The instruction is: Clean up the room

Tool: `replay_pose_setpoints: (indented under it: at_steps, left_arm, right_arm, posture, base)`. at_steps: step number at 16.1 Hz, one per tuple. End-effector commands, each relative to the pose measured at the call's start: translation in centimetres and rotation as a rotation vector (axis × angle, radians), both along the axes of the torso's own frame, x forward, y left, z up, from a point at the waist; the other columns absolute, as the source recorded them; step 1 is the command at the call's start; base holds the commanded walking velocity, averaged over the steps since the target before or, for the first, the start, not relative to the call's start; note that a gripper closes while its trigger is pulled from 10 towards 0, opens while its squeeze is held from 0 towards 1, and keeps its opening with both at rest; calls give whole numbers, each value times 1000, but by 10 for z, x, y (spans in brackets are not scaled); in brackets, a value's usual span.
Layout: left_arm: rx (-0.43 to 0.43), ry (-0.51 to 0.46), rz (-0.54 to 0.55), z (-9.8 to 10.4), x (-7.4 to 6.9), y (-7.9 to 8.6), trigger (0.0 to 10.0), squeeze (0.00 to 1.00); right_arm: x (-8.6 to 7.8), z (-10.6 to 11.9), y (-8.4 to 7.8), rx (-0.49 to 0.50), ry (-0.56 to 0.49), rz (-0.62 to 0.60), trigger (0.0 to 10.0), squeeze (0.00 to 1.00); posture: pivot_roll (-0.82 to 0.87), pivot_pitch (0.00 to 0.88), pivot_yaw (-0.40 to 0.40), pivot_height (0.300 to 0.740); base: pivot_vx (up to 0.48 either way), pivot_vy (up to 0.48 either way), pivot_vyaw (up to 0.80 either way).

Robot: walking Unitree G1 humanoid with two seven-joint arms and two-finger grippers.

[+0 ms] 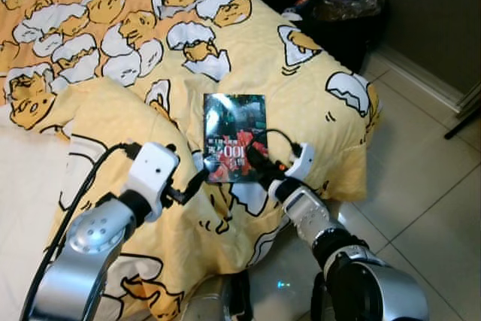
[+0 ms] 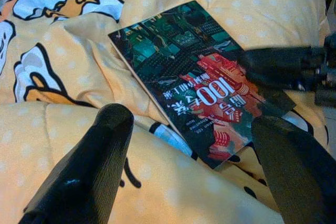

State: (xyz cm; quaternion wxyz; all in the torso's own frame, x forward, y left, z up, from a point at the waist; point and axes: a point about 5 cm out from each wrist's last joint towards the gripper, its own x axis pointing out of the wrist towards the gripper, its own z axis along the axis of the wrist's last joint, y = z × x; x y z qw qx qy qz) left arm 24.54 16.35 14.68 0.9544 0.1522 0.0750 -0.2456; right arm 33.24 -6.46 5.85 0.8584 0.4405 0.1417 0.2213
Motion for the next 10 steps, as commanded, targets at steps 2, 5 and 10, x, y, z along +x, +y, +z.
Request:
replay_pose_setpoints:
  at_steps: [2, 5, 10]
  left_arm:
    - [-2, 17, 2, -8, 5, -2, 10000, 0]
    - [-29, 4, 8, -13, 16, -10, 10000, 0]
    - [-55, -49, -26, -18, 34, -30, 10000, 0]
  right_arm:
    - [-18, 17, 60, 195, -71, 85, 0, 0]
    - [-21, 46, 47, 138, -243, 76, 0, 0]
    - [-30, 6, -21, -669, -304, -143, 10000, 1000]
  posture:
    - [84, 249, 210, 740]
    - [21, 208, 183, 740]
    - [-33, 127, 140, 740]
  base:
    - [0, 0, 0]
    - [0, 0, 0]
    - [0, 0, 0]
